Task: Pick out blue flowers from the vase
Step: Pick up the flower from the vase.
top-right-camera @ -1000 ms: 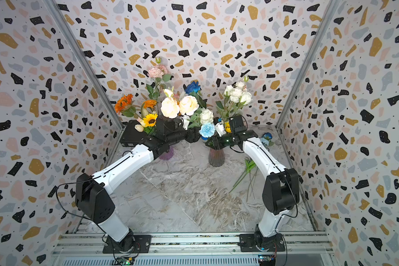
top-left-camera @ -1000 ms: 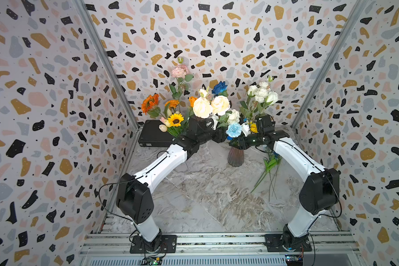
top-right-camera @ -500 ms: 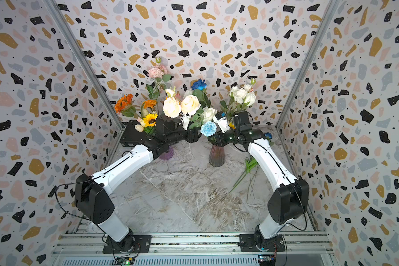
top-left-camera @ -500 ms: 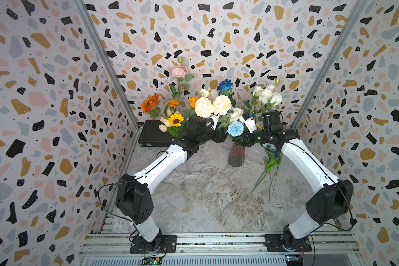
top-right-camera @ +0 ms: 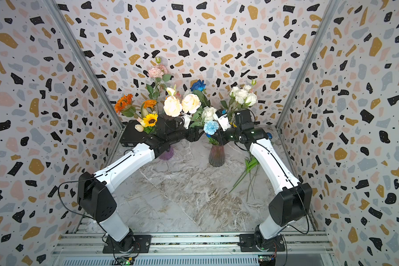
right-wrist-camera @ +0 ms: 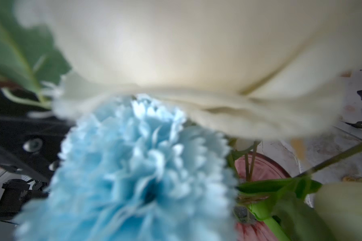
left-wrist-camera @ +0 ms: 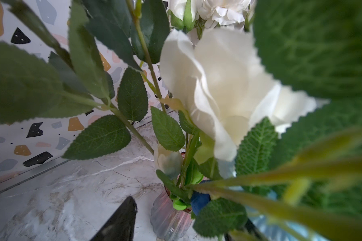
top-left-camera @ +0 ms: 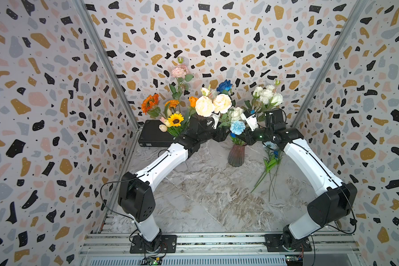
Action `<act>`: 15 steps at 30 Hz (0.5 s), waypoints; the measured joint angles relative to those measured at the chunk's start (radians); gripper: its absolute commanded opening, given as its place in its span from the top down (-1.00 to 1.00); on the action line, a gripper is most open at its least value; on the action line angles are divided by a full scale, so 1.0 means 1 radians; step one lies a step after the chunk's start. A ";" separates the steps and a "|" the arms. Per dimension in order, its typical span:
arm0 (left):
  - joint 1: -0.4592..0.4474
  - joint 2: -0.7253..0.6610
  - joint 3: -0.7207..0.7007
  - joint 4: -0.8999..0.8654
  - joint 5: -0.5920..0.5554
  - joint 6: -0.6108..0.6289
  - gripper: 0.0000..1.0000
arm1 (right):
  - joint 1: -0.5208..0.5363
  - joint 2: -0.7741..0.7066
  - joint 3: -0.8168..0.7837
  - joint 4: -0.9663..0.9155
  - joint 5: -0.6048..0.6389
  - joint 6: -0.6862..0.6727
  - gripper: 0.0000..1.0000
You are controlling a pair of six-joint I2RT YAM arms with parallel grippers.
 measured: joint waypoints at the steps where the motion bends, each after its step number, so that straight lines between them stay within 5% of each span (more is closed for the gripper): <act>1: 0.000 0.000 0.001 0.000 0.000 0.000 -0.27 | 0.000 -0.004 0.000 0.000 0.002 0.000 0.74; 15: 0.000 0.000 0.001 -0.003 -0.011 0.000 -0.27 | 0.000 -0.134 0.018 -0.009 0.049 -0.013 0.80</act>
